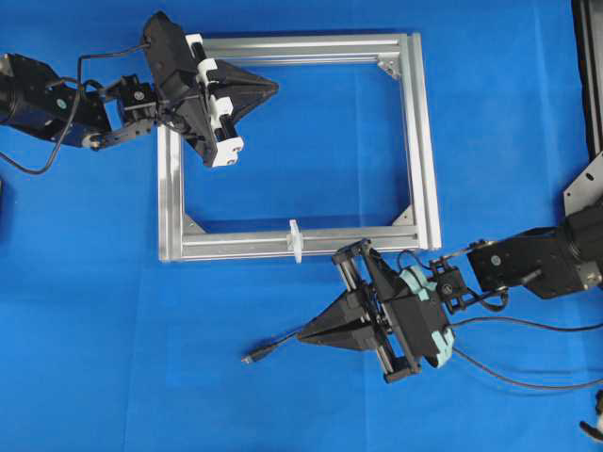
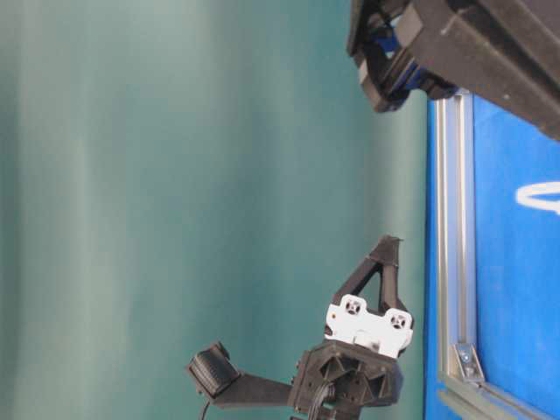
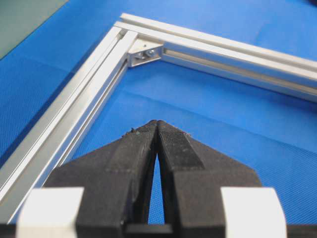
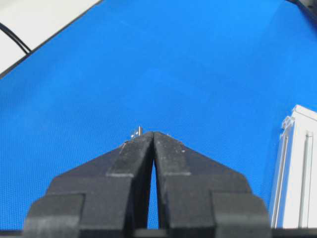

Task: Insert the wire through the string loop located in the center.
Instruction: 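Open the right gripper above the black USB cable near its plug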

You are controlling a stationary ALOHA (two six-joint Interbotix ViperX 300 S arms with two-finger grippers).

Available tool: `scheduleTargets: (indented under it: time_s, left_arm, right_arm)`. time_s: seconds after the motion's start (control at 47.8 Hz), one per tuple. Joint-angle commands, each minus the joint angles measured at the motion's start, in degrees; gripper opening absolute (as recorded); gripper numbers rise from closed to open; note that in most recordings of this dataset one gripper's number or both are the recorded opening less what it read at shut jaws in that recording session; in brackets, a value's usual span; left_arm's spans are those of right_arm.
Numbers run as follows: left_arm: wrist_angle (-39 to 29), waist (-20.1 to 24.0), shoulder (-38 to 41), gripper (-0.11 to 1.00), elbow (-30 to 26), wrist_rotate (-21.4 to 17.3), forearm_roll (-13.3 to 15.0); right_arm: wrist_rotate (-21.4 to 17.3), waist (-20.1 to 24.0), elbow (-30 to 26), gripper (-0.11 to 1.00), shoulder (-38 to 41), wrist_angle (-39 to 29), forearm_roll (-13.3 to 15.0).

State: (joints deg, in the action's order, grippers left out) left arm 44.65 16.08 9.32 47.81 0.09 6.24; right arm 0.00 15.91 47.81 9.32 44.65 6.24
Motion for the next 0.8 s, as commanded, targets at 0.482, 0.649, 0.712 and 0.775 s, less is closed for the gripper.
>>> scheduleTargets:
  time_s: [0.482,0.649,0.712,0.775]
  left_arm:
    - [-1.0,-0.1,-2.5,0.00,-0.6,0.3,-1.0]
    - [-1.0,-0.1,-2.5,0.00,-0.7,0.3,-1.1]
    - [-1.0,-0.1,-2.5,0.00,-0.6,0.4,-1.1]
    - [-1.0,-0.1,-2.4,0.00,-0.5,0.4,-1.1]
  right_arm:
    - [-4.0,0.4,-1.6,-0.04,-3.1,-1.3,0.0]
    - [-4.7,0.4,-1.7,0.05,-3.0,-1.4,0.1]
    - [-4.7,0.5,-1.7,0.17,-3.0,-1.5,0.0]
    - [-4.7,0.7,-1.7,0.33,-3.0,-1.6,0.0]
